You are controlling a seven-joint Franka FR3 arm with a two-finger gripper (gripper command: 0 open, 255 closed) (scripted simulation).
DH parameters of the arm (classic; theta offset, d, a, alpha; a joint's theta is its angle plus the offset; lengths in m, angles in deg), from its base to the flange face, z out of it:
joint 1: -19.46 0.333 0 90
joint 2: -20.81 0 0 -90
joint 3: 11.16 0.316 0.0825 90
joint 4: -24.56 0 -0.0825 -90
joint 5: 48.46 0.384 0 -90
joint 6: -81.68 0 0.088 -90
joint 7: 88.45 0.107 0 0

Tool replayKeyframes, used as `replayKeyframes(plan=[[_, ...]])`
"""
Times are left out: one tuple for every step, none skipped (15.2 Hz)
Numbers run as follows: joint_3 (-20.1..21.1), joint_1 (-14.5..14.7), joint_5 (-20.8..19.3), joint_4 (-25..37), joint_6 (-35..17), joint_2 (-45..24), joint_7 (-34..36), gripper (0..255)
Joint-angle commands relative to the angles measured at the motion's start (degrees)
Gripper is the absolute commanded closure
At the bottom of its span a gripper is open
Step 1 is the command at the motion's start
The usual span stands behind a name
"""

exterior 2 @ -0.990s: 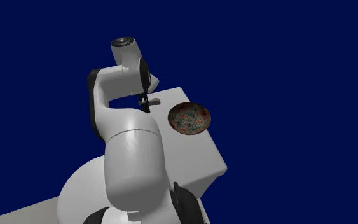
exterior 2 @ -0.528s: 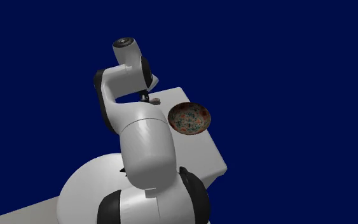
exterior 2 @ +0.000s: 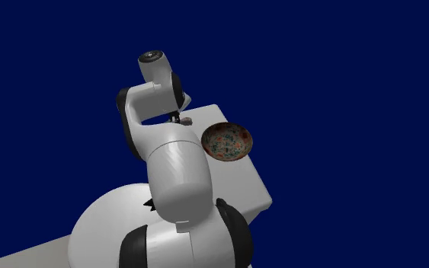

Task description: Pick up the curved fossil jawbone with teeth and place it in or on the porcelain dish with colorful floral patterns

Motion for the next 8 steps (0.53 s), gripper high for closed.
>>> replayKeyframes(plan=[[0.0, 0.0, 0.0, 0.0, 0.0, 0.0, 0.0, 0], [0.0, 0.0, 0.0, 0.0, 0.0, 0.0, 0.0, 0], [0.0, 0.0, 0.0, 0.0, 0.0, 0.0, 0.0, 255], [0.0, 0.0, 0.0, 0.0, 0.0, 0.0, 0.0, 255], [0.0, 0.0, 0.0, 0.0, 0.0, 0.0, 0.0, 255], [0.0, 0.0, 0.0, 0.0, 0.0, 0.0, 0.0, 255], [0.0, 0.0, 0.0, 0.0, 0.0, 0.0, 0.0, 255], [0.0, 0.0, 0.0, 0.0, 0.0, 0.0, 0.0, 255]])
